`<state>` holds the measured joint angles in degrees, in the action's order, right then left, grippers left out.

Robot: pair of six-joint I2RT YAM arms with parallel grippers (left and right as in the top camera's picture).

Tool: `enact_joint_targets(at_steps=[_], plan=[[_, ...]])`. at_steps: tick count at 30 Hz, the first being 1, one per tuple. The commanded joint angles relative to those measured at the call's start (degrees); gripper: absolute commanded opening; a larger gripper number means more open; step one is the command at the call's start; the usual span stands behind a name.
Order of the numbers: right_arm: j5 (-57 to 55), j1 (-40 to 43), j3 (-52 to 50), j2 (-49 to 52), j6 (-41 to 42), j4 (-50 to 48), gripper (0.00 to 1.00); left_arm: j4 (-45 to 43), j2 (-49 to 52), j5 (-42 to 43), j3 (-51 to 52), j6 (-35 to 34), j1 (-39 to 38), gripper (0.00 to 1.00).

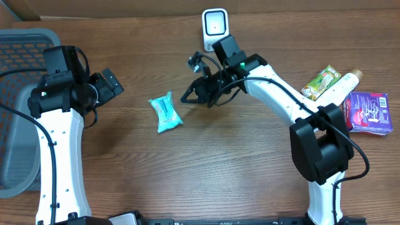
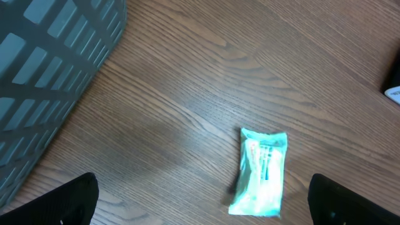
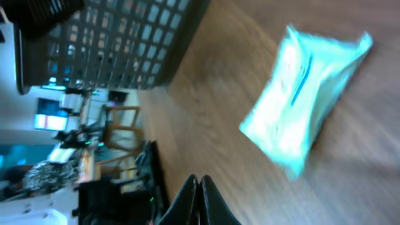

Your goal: Scan the item barcode

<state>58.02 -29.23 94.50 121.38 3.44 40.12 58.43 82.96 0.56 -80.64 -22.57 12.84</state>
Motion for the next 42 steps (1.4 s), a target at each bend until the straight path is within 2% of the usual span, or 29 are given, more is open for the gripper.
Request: enact_joint_targets(at_steps=[1,3,4,6,12,14,19,27,34,37,42], plan=[[-5.8,0.4,-3.8,-0.9,1.2,0.5,0.04,-0.2,0.2,-0.8,-0.8,-0.8,-0.1,1.0],[-13.8,-0.1,-4.1,-0.9,1.2,1.6,0.05,-0.2,0.2,-0.8,-0.8,-0.8,-0.1,1.0],[-17.0,-0.7,-4.1,-0.9,1.2,1.7,0.11,-0.2,0.2,-0.8,-0.8,-0.8,-0.1,1.0],[-23.0,-2.5,-3.9,-0.9,1.2,1.2,0.31,-0.2,0.2,-0.8,-0.8,-0.8,-0.1,1.0],[-43.4,-11.6,-2.5,-0.9,-0.1,-2.7,0.77,-0.2,0.2,-0.8,-0.8,-0.8,-0.1,0.99],[-52.7,-16.2,-2.5,-0.8,-2.8,-6.1,1.0,-0.2,0.2,-0.8,-0.8,-0.8,-0.1,1.0],[-63.9,-22.5,-2.5,1.0,-7.0,-13.3,1.0,-0.2,0.2,-0.8,-0.8,-0.8,-0.1,1.0],[-64.4,-24.2,-2.5,6.4,-14.4,-21.2,1.0,-0.2,0.2,-0.8,-0.8,-0.8,-0.1,1.0],[-64.9,-24.2,-2.5,6.7,-14.4,-23.7,0.99,-0.2,0.2,-0.8,-0.8,-0.8,-0.1,1.0],[-68.5,-24.2,-2.5,6.7,-14.5,-24.7,0.99,-0.2,0.2,-0.8,-0.8,-0.8,-0.1,0.99],[-70.5,-25.5,-2.5,6.7,-18.8,-25.5,0.97,-0.2,0.2,-0.8,-0.8,-0.8,-0.1,1.0]])
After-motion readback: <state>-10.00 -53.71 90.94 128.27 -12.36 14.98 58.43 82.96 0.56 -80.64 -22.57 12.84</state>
